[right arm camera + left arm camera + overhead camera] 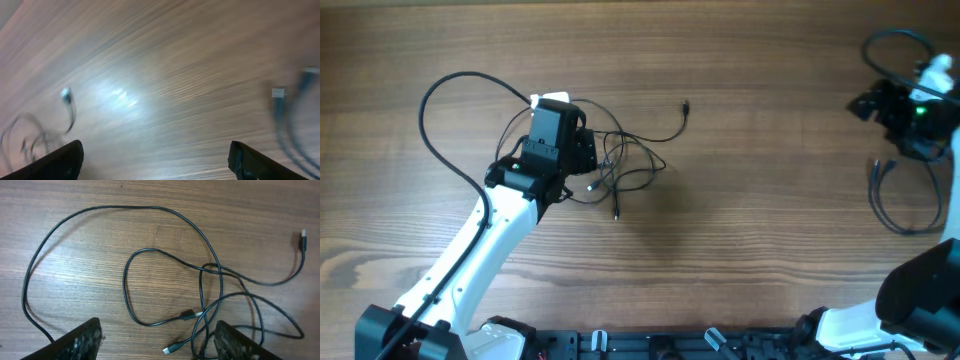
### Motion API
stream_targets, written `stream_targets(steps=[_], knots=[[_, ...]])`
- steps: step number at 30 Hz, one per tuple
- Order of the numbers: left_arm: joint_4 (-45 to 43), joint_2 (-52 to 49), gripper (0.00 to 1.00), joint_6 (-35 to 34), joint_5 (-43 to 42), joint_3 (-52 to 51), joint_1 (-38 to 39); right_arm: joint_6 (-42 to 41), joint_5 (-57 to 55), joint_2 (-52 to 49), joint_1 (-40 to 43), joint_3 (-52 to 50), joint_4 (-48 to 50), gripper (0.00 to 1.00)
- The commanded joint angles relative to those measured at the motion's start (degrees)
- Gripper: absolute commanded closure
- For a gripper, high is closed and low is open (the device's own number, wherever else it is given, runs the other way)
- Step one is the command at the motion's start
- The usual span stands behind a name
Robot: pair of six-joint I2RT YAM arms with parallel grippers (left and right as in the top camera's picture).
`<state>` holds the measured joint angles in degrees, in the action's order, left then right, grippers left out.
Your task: Untangle cables
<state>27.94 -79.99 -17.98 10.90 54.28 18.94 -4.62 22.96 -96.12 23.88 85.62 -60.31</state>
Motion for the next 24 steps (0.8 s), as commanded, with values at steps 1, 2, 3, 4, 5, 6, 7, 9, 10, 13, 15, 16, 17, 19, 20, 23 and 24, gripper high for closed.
stream_targets(steps=[1, 2, 3, 4, 5, 6, 7, 9, 10, 13, 15, 16, 17, 19, 20, 23, 24], knots=[[0.1, -0.1, 0.26, -6.2, 0.7, 0.0, -2.4, 6.6, 4.1, -0.4, -7.5, 0.1, -1.6, 0.05], [0.3, -0.1, 0.25, -7.9, 0.7, 0.0, -3.6, 7.2, 4.2, -0.4, -10.4, 0.1, -2.0, 0.05], [0.6, -0.1, 0.25, -9.7, 0.7, 0.0, -4.6, 7.1, 4.2, -0.4, -13.2, 0.0, -2.1, 0.05], [1.1, -0.1, 0.25, -11.0, 0.7, 0.0, -5.6, 7.0, 4.2, -0.4, -16.3, -0.3, -1.9, 0.04], [1.6, -0.1, 0.26, -12.2, 0.7, 0.0, -6.6, 7.0, 4.2, -0.4, -18.4, -0.7, -1.4, 0.03], [2.3, -0.1, 0.26, -13.7, 0.7, 0.0, -7.8, 7.1, 4.1, -0.6, -22.3, -1.4, -0.3, 0.02], [3.0, -0.1, 0.26, -15.2, 0.7, 0.0, -9.3, 7.2, 4.1, -1.0, -25.4, -2.0, 0.7, 0.02], [3.7, -0.1, 0.26, -16.0, 0.5, 0.0, -11.4, 9.4, 4.1, -2.0, -31.2, -3.2, 2.9, 0.01], [4.1, -0.1, 0.25, -15.9, 0.1, 0.0, -12.2, 10.9, 4.1, -2.5, -33.4, -4.0, 4.2, 0.0], [5.5, -0.1, 0.23, -15.9, 0.1, 0.0, -13.3, 17.9, 2.3, -4.7, -39.8, -7.2, 10.0, 0.0], [6.5, -0.1, 0.21, -15.5, 0.1, 0.0, -13.3, 17.9, 0.4, -6.8, -42.9, -9.2, 15.4, 0.0], [6.7, -0.1, 0.2, -15.5, 0.1, 0.0, -13.3, 17.5, 0.5, -7.7, -43.8, -9.8, 17.1, 0.01], [6.9, -0.1, 0.2, -15.5, 0.1, 0.0, -13.3, 16.2, 0.5, -8.7, -44.7, -10.1, 18.7, 0.01], [7.0, -0.1, 0.2, -15.5, 0.1, 0.0, -13.3, 12.9, 0.5, -11.1, -46.4, -10.2, 21.2, 0.05], [7.0, -0.1, 0.2, -15.5, 0.1, 0.0, -13.3, 11.5, 1.0, -12.4, -47.1, -10.2, 22.4, 0.09], [7.0, -0.1, 0.2, -15.5, 0.1, 0.0, -13.3, 9.9, 2.9, -15.5, -49.0, -10.2, 24.3, 0.12], [7.1, -0.1, 0.2, -15.5, 0.1, 0.0, -13.3, 9.4, 2.8, -16.4, -49.5, -10.2, 24.6, 0.12]])
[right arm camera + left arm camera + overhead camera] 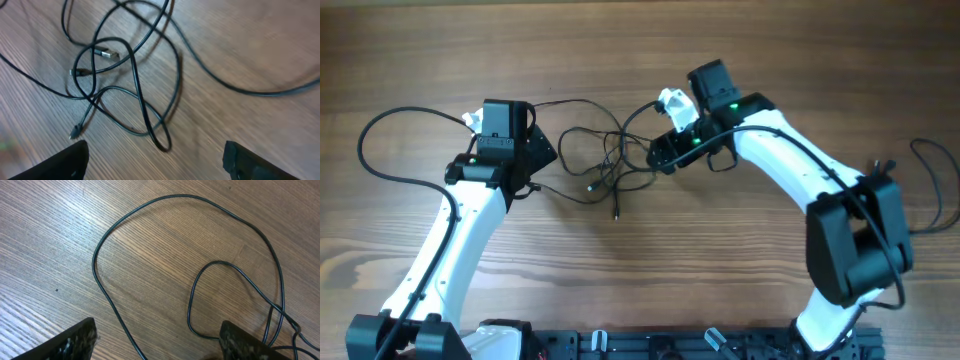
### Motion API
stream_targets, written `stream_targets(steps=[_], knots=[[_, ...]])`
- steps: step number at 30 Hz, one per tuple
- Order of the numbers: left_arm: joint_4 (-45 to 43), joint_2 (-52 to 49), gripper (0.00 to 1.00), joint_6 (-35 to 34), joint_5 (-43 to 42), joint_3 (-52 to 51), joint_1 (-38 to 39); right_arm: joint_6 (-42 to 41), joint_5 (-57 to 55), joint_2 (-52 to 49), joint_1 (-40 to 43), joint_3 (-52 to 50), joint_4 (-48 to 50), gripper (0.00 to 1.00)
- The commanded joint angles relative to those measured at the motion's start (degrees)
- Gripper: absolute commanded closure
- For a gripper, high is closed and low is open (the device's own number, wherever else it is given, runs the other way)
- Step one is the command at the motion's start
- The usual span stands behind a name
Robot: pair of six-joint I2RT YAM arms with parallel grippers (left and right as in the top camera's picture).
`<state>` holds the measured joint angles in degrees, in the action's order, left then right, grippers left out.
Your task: Untangle cables
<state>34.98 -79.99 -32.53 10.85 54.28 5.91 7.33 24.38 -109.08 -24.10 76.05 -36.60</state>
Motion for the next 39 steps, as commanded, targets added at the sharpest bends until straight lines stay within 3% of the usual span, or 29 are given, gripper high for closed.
stream_targets(steps=[1, 3, 6, 7, 9, 15, 17, 19, 23, 28, 32, 35, 39], knots=[[0.0, -0.1, 0.19, -0.9, 0.1, 0.0, -0.3, -2.9, 1.4, -4.2, -2.0, -0.6, 1.1, 0.12], [0.0, -0.1, 0.2, -0.9, 0.1, 0.0, -0.3, -3.0, 1.4, -5.6, -2.7, -0.6, 2.0, 0.22], [0.0, -0.1, 0.19, -0.9, 0.1, 0.0, -0.3, -5.8, 0.1, -5.8, -2.8, -0.6, 4.6, 0.54], [0.0, -0.1, 0.19, -0.9, 0.1, 0.0, -0.3, -7.8, -0.3, -5.8, -2.7, -0.6, 6.6, 0.78], [0.0, -0.1, 0.2, -0.9, 0.1, 0.0, -0.3, -8.0, -0.3, -5.8, -2.6, -0.5, 7.4, 0.96], [0.0, -0.1, 0.2, -0.9, 0.1, 0.0, -0.3, -8.0, 0.4, 1.9, 0.3, 4.1, 3.2, 0.96], [0.0, -0.1, 0.2, -0.9, 0.1, 0.0, -0.3, -8.0, 7.2, 8.6, 2.8, 8.6, 2.7, 0.95], [0.0, -0.1, 0.2, -1.0, 0.1, 0.0, -0.3, -9.2, 12.6, 14.1, 4.8, 12.2, 4.1, 0.96], [0.0, -0.1, 0.2, -1.0, 0.1, 0.0, -0.3, -12.4, 12.3, 23.7, 7.0, 13.7, 9.1, 0.96], [0.0, -0.1, 0.2, -1.0, 0.1, 0.0, -0.3, -12.3, -1.8, 30.2, 7.2, 13.7, 7.8, 0.96], [0.0, -0.1, 0.2, -0.9, 0.1, 0.0, -0.3, -17.3, -12.6, 32.7, 9.3, 13.7, 7.5, 0.96], [0.0, -0.1, 0.2, -1.0, 0.1, 0.0, -0.3, -26.8, -21.8, 35.2, 15.5, 13.7, 8.2, 0.96], [0.0, -0.1, 0.2, -1.0, -1.2, 0.0, -0.3, -33.5, -23.1, 37.1, 26.3, 13.7, 9.3, 0.96]])
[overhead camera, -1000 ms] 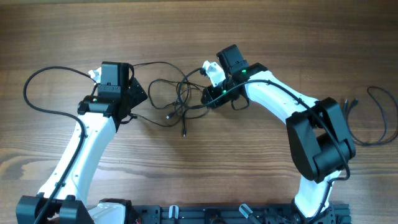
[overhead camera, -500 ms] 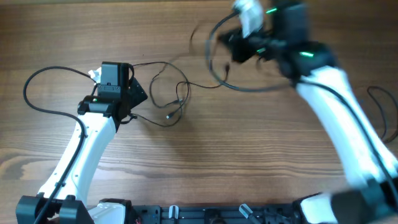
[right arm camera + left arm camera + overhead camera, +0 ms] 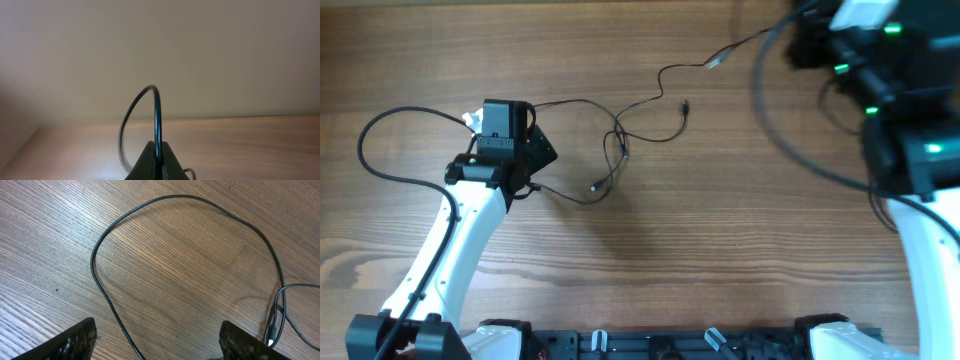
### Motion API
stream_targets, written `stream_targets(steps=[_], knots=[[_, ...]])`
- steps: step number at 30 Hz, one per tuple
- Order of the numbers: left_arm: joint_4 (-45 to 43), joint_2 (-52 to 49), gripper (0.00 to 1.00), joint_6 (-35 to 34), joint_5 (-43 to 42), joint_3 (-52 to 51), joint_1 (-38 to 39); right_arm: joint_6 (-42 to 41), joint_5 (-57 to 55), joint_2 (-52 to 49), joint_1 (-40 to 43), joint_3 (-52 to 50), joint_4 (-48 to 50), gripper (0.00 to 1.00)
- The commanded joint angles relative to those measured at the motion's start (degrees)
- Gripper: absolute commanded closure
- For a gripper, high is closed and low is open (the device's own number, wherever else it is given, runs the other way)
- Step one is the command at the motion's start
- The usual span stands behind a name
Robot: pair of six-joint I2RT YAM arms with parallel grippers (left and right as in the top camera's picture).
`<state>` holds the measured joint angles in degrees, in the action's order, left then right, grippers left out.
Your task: Untangle cables
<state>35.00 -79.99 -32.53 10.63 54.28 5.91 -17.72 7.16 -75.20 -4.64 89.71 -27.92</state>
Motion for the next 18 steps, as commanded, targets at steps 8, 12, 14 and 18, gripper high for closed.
stream_targets(steps=[8, 12, 14, 18], knots=[[0.0, -0.1, 0.2, -1.0, -1.0, 0.0, -0.3, -16.8, -6.1, 0.4, 25.1, -0.4, -15.0, 0.96], [-0.1, -0.1, 0.2, -1.0, -1.0, 0.0, -0.3, -11.9, -6.1, -4.3, 25.3, -0.5, -23.1, 0.96], [0.0, -0.1, 0.2, -1.0, -1.0, 0.0, -0.3, -10.5, -6.2, -7.3, 25.3, -0.5, -25.6, 0.96], [0.0, -0.1, 0.2, -1.0, -1.0, 0.0, -0.3, -7.6, -6.3, -12.7, 25.3, -0.5, -26.8, 0.96]])
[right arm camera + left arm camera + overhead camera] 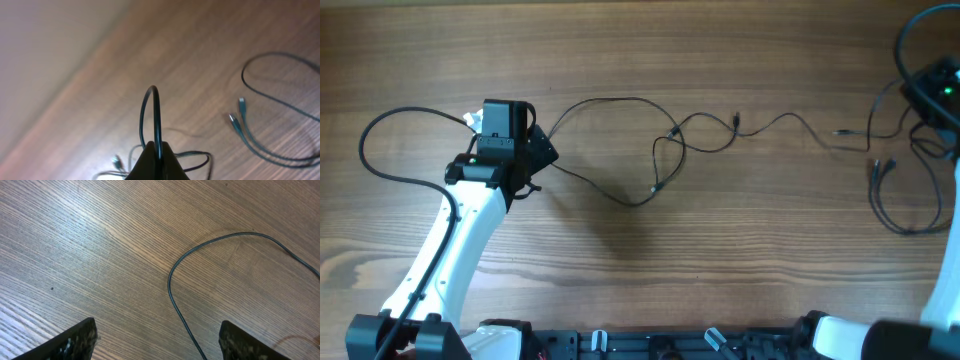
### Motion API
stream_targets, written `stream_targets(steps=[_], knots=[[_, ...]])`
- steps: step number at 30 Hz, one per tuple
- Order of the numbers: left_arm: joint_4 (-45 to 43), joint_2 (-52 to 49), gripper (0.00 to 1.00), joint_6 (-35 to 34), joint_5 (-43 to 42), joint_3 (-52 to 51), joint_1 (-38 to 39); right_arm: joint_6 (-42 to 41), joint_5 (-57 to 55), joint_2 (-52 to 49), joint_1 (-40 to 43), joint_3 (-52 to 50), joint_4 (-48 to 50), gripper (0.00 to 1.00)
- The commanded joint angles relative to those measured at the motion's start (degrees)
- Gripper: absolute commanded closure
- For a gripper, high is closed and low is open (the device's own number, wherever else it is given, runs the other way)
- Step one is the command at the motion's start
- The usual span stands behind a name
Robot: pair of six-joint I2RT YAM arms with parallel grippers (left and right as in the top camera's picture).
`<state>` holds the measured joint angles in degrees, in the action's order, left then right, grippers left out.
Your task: Untangle cables
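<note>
A thin black cable (620, 102) runs from my left gripper (528, 150) across the table, through a small knot (663, 150), to the far right. Its plug (735, 121) lies past the knot. In the left wrist view that gripper (156, 326) is open, fingers wide apart, with the cable (172, 295) lying on the wood between them. My right gripper (932, 92) is at the right edge. In its wrist view it (156, 146) is shut on a loop of black cable (156, 110) held above the table.
A separate black cable (902, 208) lies coiled at the right edge, its two plugs (236, 116) showing under the right gripper. Another loop of cable (365, 150) curves out on the far left of the left arm. The table is brown wood.
My right gripper, still shut on the cable, has gone from high over the back right to the table's right edge. The cable is now drawn out longer, and the knot has shifted to the right.
My left gripper hung open over a dense tangle while the right was far right. Then the left sat left of the tangle and the right was open over it. Later the right held a cable high at the back, and now the tangle is one stretched line.
</note>
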<state>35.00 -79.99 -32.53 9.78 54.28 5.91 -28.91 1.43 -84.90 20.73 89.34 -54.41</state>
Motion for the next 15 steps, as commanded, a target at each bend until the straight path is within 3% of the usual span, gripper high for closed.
stream_targets(steps=[1, 8, 9, 11, 12, 15], knots=[[0.0, -0.1, 0.2, -0.9, -0.1, 0.0, -0.3, 3.9, -1.8, -4.2, -0.1, -0.1, -0.3, 0.96], [0.0, -0.1, 0.2, -0.9, -0.1, 0.0, -0.3, 2.8, -13.9, -5.5, 1.7, -0.1, 1.8, 0.94], [0.0, -0.1, 0.2, -0.9, -0.1, 0.0, -0.3, 1.1, -13.8, -5.5, 2.0, -0.1, 1.7, 0.89], [0.0, -0.1, 0.2, -1.0, -0.1, 0.0, -0.3, -0.2, -8.3, -5.5, 1.9, -0.1, 2.7, 0.52], [0.0, -0.1, 0.2, -1.0, -0.1, 0.0, -0.3, 0.6, -3.3, -5.5, 1.9, -0.1, 3.3, 0.4], [0.0, -0.1, 0.2, -1.0, -0.1, 0.0, -0.3, 7.2, 15.5, -5.7, 1.6, -0.2, 4.0, 0.31]])
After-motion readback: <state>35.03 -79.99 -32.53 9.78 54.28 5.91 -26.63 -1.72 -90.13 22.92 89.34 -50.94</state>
